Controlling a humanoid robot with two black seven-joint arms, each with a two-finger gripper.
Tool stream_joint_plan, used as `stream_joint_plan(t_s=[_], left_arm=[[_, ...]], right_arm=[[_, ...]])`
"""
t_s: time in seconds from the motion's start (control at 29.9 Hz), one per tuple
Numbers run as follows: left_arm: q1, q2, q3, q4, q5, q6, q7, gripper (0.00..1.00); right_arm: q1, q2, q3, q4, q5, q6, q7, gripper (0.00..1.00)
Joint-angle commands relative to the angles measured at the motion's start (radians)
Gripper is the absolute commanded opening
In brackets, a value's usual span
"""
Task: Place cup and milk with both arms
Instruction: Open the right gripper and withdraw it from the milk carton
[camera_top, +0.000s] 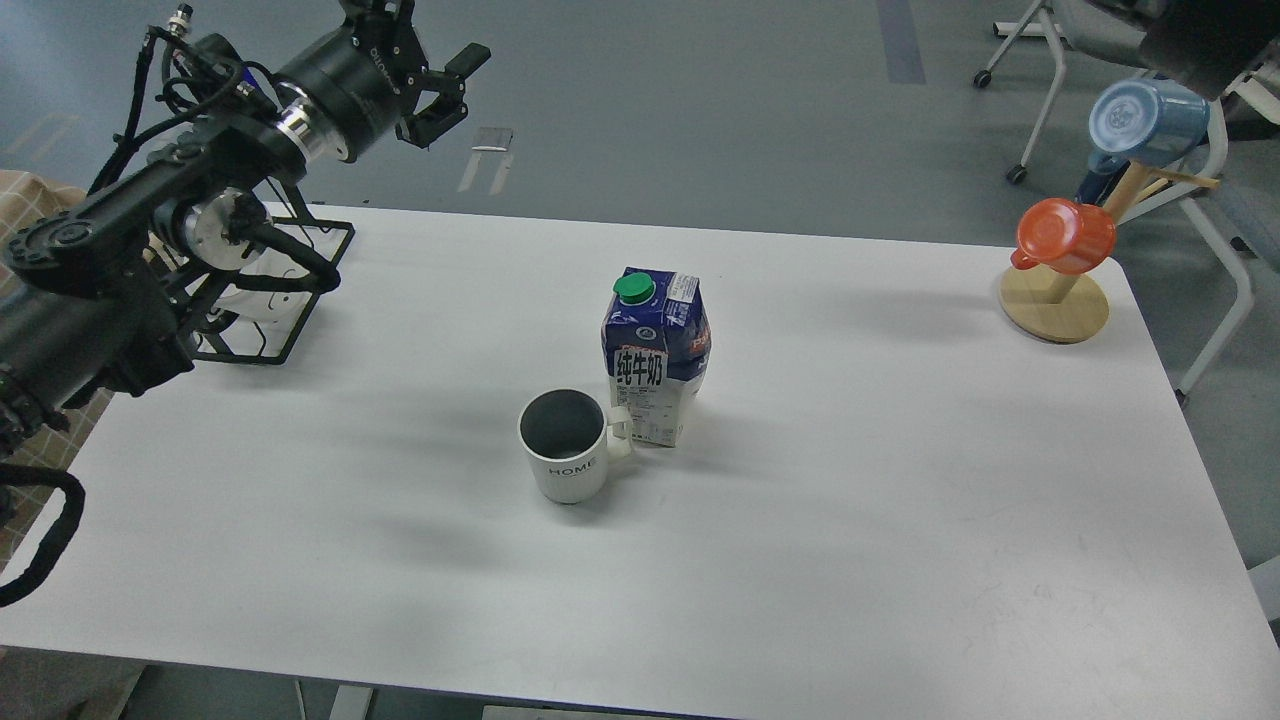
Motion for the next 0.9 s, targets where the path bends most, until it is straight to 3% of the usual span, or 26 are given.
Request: stream_joint_plan(t_s=[0.0,0.13,0.23,0.27,0.37,0.57,0.87], left_arm=[[-0.001,-0.036,0.000,0.050,0.000,-0.001,-0.006,0.98],[-0.001,-0.122,-0.003,0.162,-0.009,-0.030,-0.012,0.98],[-0.001,-0.159,-0.003,0.233,-0.017,-0.110,-0.055,0.98],[0.000,-0.174,-0.003,0.262,-0.017,-0.110,-0.092,0.98],[0.002,-0.218,-0.005,0.352,-0.018,-0.110,-0.144,0.98],[0.005,-0.266,-0.006,0.452,-0.023,-0.110,-0.146,0.98],[0.008,-0.286,-0.016,0.466,-0.034,-0.110,-0.146,0.98]], right_arm=[[0.020,0.158,0.097,-0.208,0.109,0.070,0.002,0.99],[0.034,0.313,0.184,-0.394,0.206,0.133,0.002,0.99],[0.031,0.384,0.218,-0.458,0.255,0.149,0.003,0.99],[0.022,0.410,0.226,-0.480,0.294,0.169,0.003,0.99],[-0.005,0.491,0.227,-0.530,0.418,0.170,-0.006,0.99],[-0.090,0.590,0.229,-0.583,0.482,0.170,-0.006,0.99],[-0.145,0.622,0.253,-0.558,0.482,0.170,0.003,0.99]])
